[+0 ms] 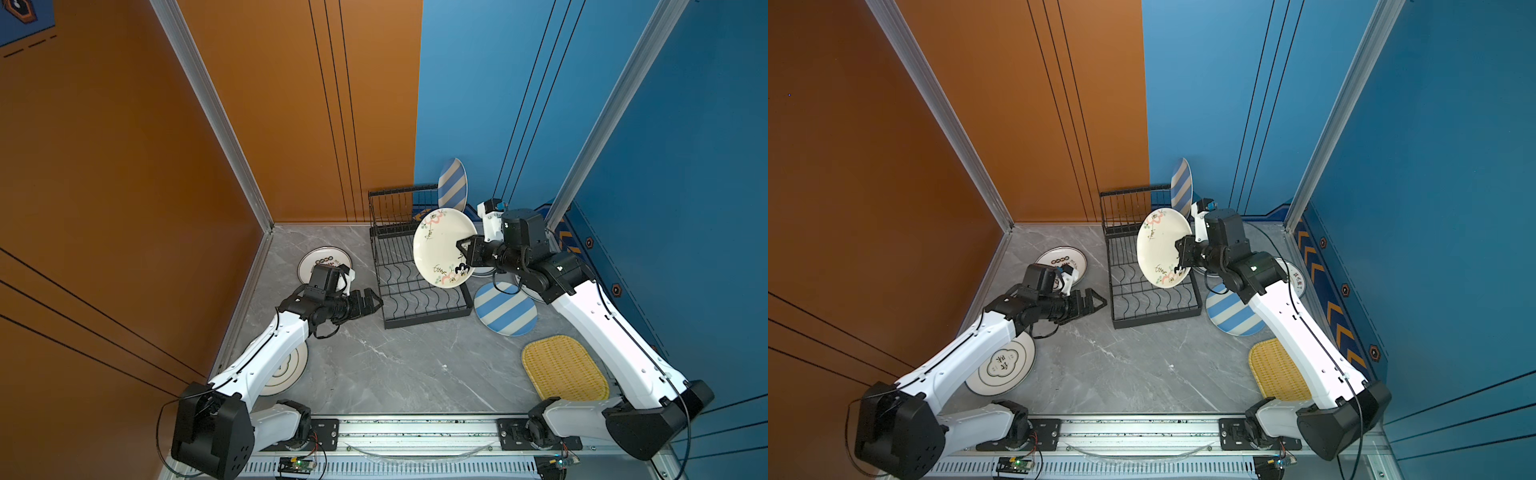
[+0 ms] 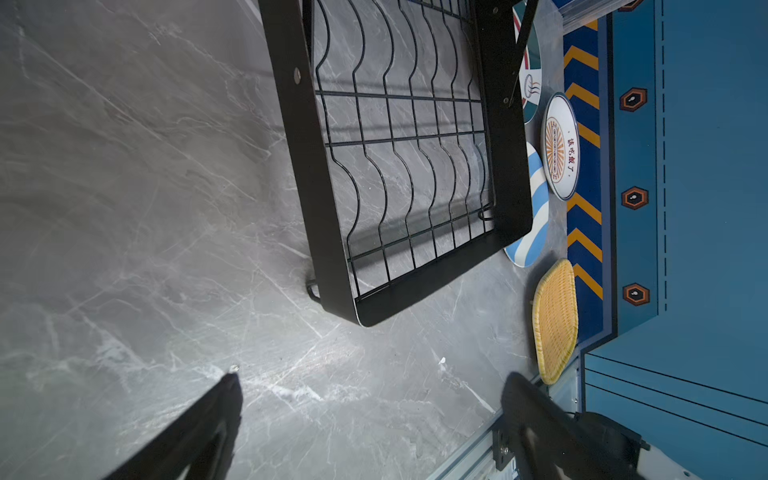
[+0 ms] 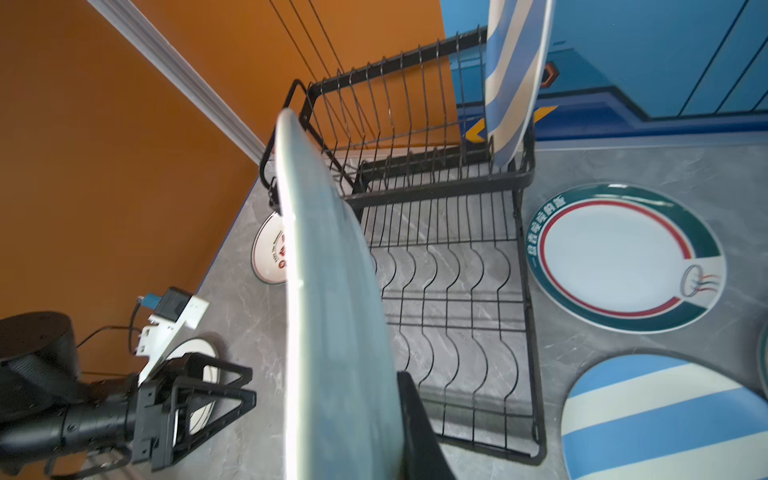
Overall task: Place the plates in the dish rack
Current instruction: 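Lift the floral plate upright with the right gripper while the left gripper releases, then lower the floral plate into the rack beside the striped plate with the right gripper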
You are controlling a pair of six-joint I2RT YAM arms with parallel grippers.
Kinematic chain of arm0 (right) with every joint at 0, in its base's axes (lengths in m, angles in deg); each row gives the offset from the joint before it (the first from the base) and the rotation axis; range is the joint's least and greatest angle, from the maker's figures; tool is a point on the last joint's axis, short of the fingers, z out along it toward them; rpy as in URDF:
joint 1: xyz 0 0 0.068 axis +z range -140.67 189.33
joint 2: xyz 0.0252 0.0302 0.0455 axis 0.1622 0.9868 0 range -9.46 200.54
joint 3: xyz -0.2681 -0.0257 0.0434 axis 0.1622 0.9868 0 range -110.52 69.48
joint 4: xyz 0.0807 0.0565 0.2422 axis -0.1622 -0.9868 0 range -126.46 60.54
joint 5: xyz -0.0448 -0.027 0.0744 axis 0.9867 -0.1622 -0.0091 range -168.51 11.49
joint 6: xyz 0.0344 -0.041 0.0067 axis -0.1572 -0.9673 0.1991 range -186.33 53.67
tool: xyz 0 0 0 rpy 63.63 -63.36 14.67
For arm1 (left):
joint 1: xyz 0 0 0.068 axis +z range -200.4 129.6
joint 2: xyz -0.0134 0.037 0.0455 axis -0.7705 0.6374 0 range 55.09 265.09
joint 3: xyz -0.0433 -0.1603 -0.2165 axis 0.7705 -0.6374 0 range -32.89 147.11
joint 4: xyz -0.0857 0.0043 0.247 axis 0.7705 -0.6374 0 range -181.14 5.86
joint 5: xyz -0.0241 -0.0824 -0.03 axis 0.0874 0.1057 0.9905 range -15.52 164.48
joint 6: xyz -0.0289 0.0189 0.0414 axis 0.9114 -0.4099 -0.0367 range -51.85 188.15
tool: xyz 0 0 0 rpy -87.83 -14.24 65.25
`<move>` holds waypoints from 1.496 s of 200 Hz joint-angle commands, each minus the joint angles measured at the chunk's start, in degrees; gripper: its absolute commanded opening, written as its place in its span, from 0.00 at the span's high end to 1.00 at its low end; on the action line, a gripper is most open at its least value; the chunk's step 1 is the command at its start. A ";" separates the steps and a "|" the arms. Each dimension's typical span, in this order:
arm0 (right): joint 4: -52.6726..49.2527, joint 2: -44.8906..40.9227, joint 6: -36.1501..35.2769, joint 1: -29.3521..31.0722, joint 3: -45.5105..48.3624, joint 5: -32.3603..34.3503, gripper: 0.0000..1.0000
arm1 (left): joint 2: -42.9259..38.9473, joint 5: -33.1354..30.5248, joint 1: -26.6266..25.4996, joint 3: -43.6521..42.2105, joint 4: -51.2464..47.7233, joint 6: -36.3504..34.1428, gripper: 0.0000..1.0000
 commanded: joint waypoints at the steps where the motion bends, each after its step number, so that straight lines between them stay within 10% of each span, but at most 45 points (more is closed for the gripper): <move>1: 2.70 2.63 -5.40 0.60 -7.17 7.75 1.00 | 0.40 -2.02 -0.76 1.64 -1.38 -1.35 0.02; 177: 15.89 24.53 -15.95 0.41 -32.26 27.17 1.00 | 2.81 -5.05 -2.39 4.29 -1.36 -2.45 0.02; 299: 22.02 31.79 -19.11 -1.86 -36.06 28.78 1.00 | 6.07 -4.65 -0.72 6.02 -0.19 -3.18 0.02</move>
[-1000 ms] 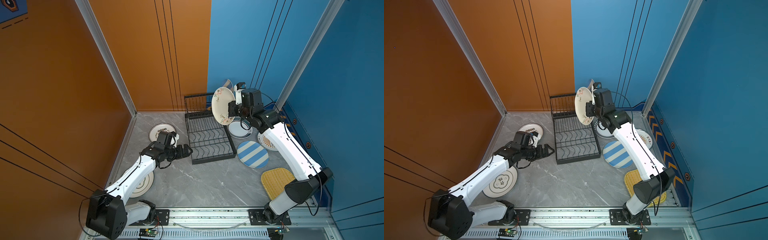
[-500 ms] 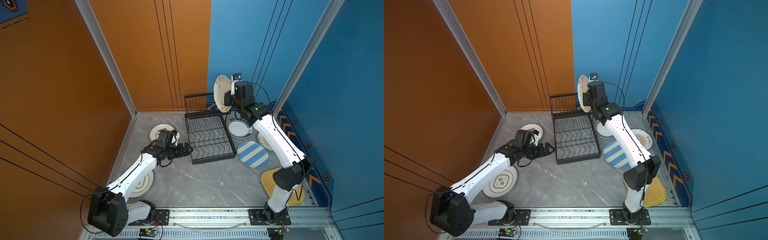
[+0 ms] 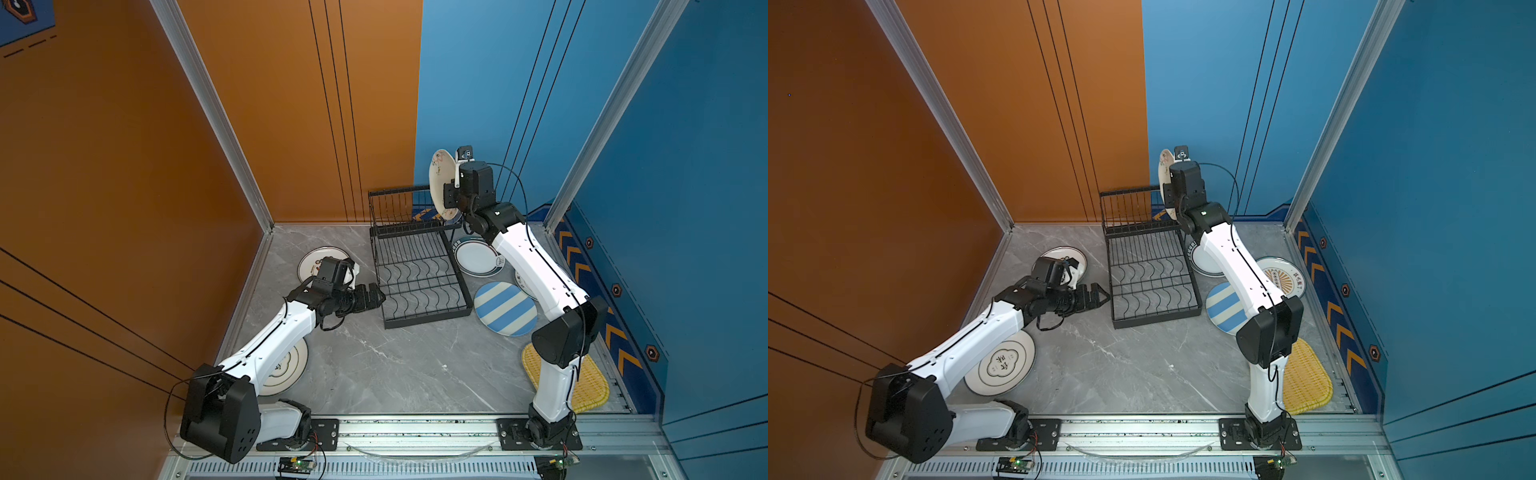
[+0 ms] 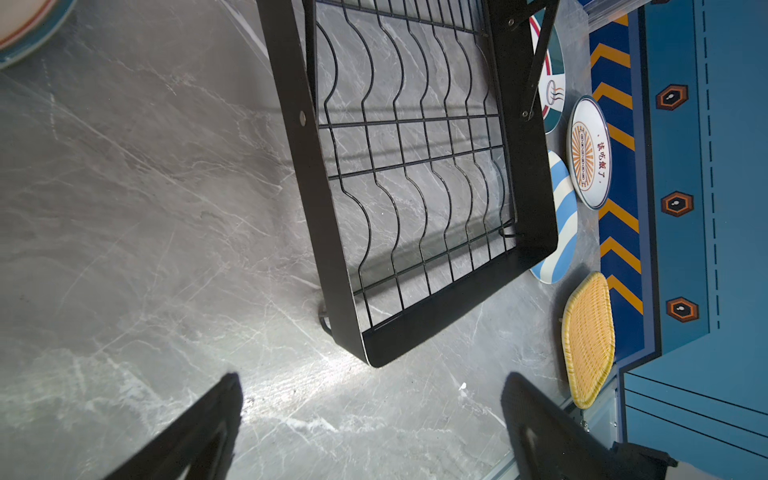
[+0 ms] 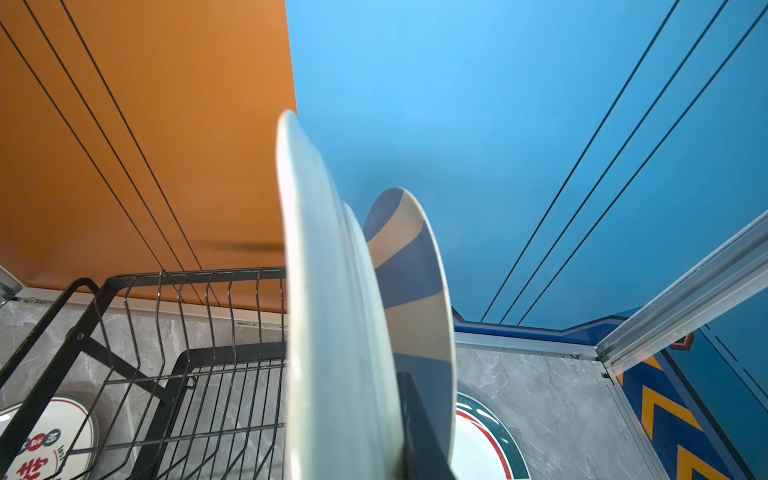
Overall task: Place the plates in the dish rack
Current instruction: 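Lower the floral plate into the rack beside the striped plate with the right gripper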
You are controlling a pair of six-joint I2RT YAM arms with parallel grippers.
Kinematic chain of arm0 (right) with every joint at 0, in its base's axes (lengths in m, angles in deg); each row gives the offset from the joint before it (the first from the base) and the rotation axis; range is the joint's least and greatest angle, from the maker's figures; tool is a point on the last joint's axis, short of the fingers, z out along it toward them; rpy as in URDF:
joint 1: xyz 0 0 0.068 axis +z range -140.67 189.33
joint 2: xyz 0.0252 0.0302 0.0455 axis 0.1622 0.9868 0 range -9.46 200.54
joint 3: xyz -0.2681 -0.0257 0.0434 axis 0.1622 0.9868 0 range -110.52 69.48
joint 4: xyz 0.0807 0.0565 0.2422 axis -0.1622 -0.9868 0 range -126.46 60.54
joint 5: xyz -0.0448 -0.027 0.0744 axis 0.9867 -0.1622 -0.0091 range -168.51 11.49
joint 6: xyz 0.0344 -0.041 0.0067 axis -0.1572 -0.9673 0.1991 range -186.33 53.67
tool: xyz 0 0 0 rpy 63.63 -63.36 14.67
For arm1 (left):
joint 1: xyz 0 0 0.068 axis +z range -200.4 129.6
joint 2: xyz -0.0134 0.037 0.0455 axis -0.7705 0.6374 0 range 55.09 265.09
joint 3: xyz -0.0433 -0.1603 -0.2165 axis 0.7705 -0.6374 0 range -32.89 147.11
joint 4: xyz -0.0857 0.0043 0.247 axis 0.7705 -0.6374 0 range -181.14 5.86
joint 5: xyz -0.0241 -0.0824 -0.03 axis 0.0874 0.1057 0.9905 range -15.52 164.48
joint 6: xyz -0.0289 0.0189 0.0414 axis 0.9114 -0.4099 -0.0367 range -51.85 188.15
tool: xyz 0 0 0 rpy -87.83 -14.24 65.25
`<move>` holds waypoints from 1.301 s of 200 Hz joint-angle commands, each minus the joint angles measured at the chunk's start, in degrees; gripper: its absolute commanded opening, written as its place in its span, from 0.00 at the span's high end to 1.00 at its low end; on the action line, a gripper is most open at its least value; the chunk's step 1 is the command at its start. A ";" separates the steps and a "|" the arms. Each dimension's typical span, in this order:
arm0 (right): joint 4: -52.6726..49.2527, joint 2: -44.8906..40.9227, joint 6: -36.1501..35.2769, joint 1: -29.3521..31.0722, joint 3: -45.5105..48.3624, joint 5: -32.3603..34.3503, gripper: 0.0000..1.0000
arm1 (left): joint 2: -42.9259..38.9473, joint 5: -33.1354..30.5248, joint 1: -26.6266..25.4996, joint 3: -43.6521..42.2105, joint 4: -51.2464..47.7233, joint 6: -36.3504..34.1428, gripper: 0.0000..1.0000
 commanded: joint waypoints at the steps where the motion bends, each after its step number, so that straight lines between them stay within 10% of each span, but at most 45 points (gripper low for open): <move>1: 9.02 -0.55 -0.70 -0.79 -3.72 2.14 1.00 | 0.96 -0.32 0.50 1.82 -0.24 -1.27 0.02; 260: 6.70 5.06 -2.25 0.81 -2.46 8.14 1.00 | 2.87 0.82 2.77 1.54 0.27 -1.50 0.02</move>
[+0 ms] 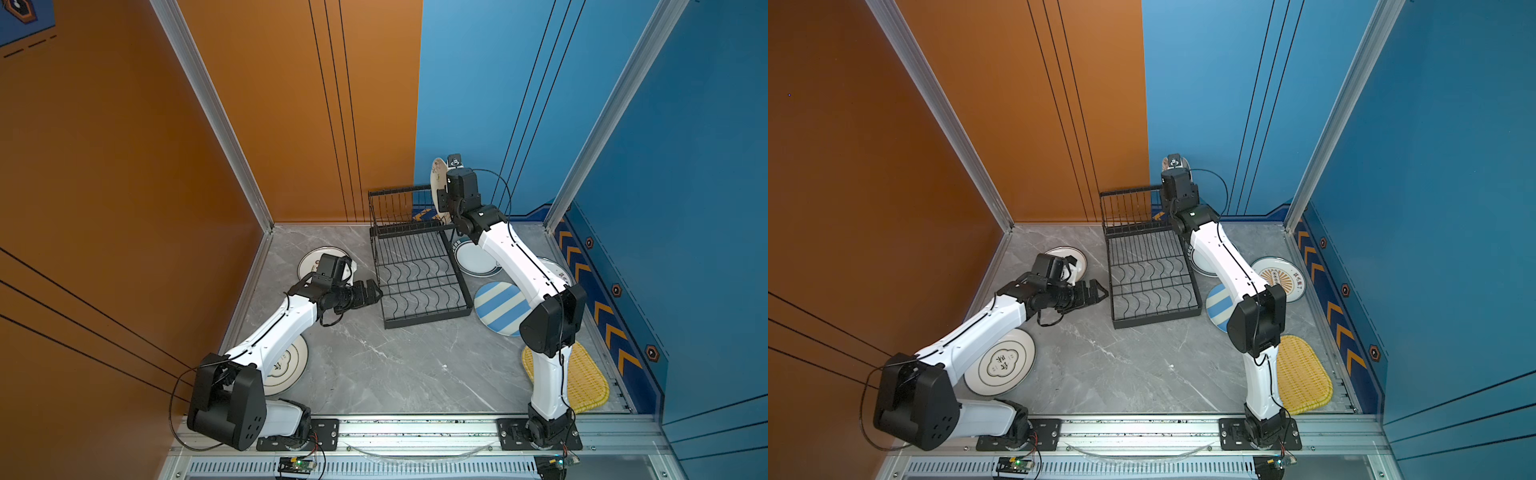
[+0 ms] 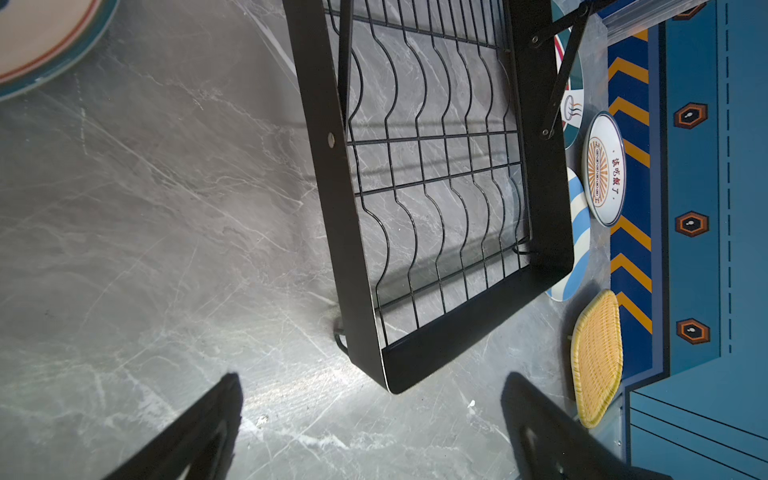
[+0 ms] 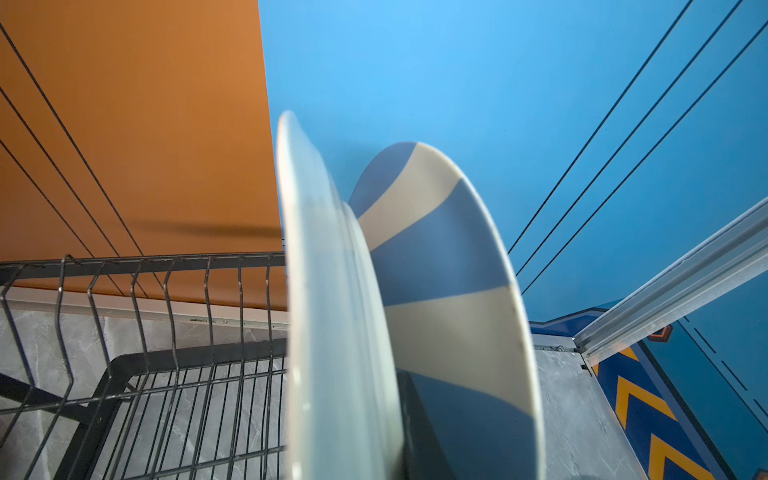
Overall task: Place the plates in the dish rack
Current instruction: 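Lower the floral plate into the rack beside the striped plate with the right gripper, then open the right gripper and draw back while the left gripper moves to the white plate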
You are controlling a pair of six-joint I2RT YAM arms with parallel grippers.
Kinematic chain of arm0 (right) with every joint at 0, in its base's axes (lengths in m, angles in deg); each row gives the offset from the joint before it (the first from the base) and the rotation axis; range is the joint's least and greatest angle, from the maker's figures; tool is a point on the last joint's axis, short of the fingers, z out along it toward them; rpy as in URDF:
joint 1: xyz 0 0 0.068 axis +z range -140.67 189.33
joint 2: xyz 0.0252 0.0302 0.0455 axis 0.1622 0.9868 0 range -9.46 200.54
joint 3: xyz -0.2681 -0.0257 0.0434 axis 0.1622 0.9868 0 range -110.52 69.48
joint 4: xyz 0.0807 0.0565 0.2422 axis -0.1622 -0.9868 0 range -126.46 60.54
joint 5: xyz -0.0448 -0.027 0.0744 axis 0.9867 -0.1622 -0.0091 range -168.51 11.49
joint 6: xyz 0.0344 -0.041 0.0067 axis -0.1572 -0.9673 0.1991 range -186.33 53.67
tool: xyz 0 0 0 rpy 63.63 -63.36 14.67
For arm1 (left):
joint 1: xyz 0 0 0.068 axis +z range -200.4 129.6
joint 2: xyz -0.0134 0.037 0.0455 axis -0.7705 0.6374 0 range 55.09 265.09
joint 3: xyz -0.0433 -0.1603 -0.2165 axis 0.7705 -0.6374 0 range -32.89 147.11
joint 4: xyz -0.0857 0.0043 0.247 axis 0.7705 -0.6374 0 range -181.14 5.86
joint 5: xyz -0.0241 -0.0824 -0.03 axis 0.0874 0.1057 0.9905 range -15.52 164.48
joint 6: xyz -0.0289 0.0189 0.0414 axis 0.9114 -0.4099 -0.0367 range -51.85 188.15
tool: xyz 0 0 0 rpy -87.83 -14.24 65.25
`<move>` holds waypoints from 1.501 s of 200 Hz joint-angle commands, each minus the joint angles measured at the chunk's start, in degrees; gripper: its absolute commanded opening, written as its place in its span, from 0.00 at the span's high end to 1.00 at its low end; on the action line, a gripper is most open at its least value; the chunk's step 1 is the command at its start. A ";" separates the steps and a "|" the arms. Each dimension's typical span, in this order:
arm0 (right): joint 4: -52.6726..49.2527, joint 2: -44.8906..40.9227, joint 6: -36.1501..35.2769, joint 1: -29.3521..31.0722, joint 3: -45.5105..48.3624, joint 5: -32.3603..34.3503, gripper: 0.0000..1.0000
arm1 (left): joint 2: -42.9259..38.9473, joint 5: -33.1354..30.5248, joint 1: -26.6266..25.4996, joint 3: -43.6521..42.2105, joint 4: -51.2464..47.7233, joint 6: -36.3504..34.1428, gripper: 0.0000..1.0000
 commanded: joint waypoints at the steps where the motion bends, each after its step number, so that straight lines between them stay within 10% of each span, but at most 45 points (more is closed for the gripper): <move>1: 4.34 -1.23 0.24 0.31 -1.37 3.18 1.00 | -0.39 0.71 0.51 0.06 -0.13 -1.12 0.02; 187: -0.07 -4.97 1.46 0.39 0.73 1.31 0.56 | -6.82 -3.12 0.21 -4.68 -0.29 1.20 0.02; 300: -9.61 -20.05 7.36 2.48 13.17 -1.74 0.14 | -10.31 -26.03 9.95 -1.48 -17.40 4.35 0.02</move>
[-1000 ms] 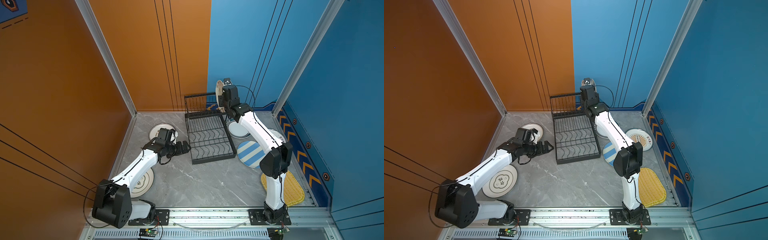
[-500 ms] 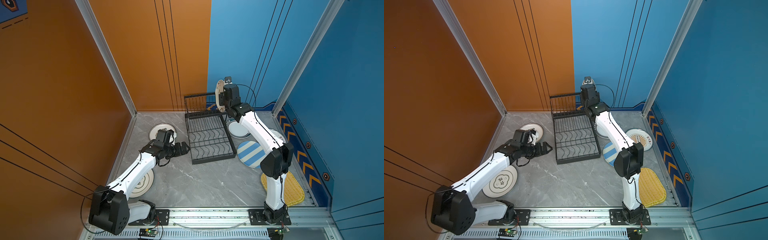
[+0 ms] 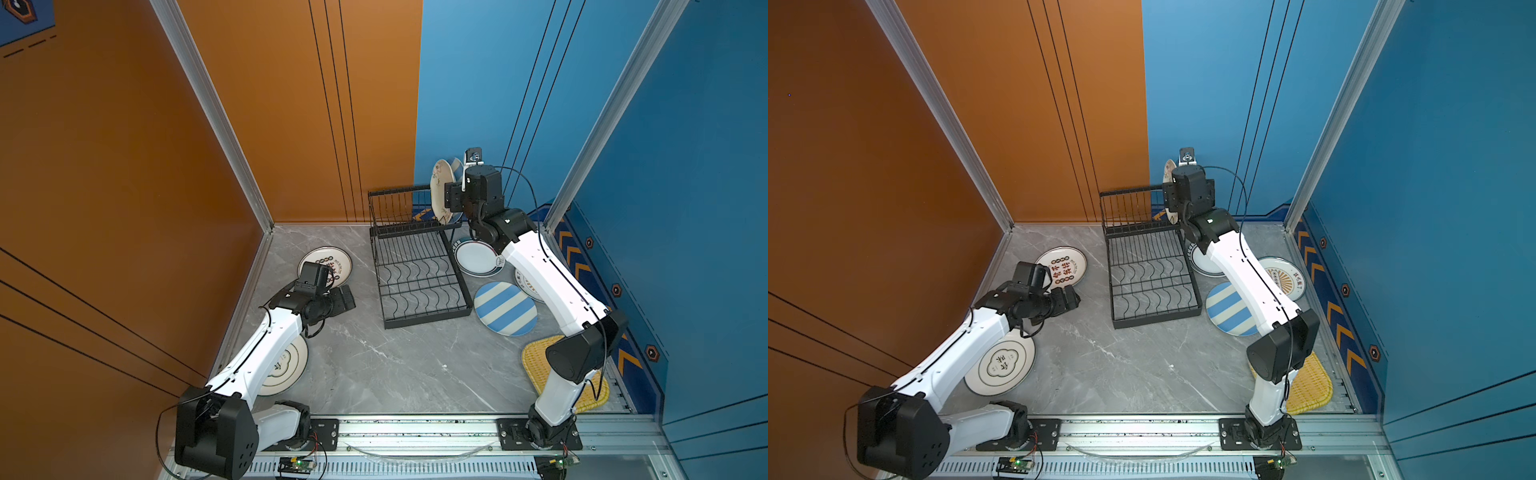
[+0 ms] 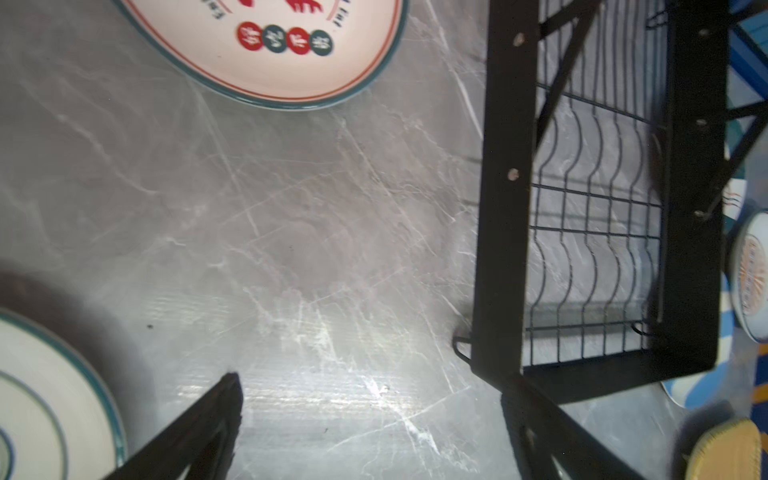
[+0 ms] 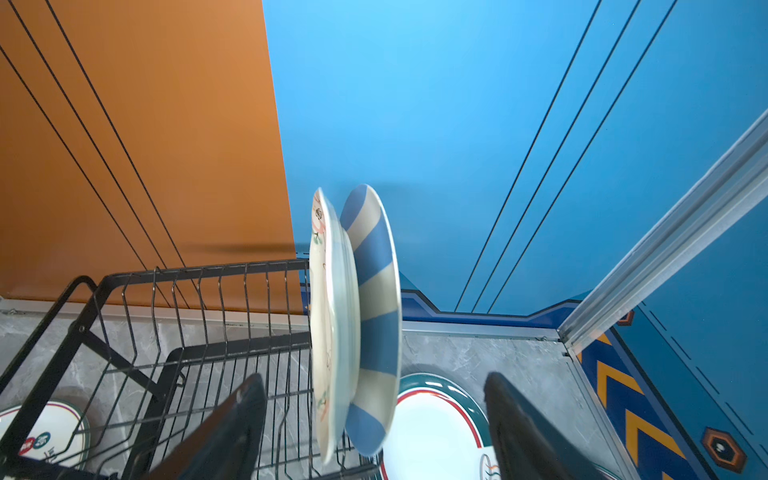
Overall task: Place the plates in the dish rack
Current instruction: 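Open the right gripper and draw back while the left gripper moves to the white plate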
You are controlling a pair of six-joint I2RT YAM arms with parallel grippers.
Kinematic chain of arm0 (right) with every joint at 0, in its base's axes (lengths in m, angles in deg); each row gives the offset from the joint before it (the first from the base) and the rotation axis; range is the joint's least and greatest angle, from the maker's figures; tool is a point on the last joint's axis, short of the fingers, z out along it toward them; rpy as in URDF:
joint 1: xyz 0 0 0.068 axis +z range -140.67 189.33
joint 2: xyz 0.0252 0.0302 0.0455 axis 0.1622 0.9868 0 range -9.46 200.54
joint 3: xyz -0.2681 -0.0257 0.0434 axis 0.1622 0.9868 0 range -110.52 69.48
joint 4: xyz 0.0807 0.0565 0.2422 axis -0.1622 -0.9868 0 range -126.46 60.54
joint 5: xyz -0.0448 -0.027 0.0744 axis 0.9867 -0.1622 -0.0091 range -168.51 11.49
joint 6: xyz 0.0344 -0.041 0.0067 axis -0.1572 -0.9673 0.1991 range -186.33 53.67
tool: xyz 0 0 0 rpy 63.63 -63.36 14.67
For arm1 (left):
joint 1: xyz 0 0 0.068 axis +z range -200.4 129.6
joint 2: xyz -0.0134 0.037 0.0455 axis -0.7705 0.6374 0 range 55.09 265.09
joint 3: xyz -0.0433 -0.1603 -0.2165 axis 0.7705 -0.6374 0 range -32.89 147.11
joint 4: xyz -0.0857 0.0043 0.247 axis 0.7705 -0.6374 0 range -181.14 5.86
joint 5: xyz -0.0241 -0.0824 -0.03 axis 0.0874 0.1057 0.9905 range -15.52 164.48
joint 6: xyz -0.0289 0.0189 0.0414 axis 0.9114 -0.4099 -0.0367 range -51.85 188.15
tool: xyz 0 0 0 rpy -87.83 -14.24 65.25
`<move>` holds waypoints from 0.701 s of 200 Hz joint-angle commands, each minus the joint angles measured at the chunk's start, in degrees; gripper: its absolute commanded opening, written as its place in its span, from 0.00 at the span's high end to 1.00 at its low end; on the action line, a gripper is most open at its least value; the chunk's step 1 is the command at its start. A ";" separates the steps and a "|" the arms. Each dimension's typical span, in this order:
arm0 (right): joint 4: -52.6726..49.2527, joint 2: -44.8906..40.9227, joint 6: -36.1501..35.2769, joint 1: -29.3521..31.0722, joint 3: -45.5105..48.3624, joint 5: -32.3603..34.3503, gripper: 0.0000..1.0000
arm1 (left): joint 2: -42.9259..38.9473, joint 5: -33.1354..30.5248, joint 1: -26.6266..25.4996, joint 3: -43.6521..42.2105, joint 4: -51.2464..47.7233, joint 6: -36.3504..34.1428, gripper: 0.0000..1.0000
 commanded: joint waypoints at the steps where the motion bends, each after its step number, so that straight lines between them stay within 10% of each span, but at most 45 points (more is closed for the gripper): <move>1: -5.32 -4.33 3.53 0.57 3.83 -2.02 0.14 | -1.75 -7.81 3.29 1.72 -6.47 1.24 0.02; 140: -13.97 -18.44 11.07 1.50 21.08 -12.17 0.03 | 4.50 -10.51 34.82 -0.61 -5.00 -3.21 0.05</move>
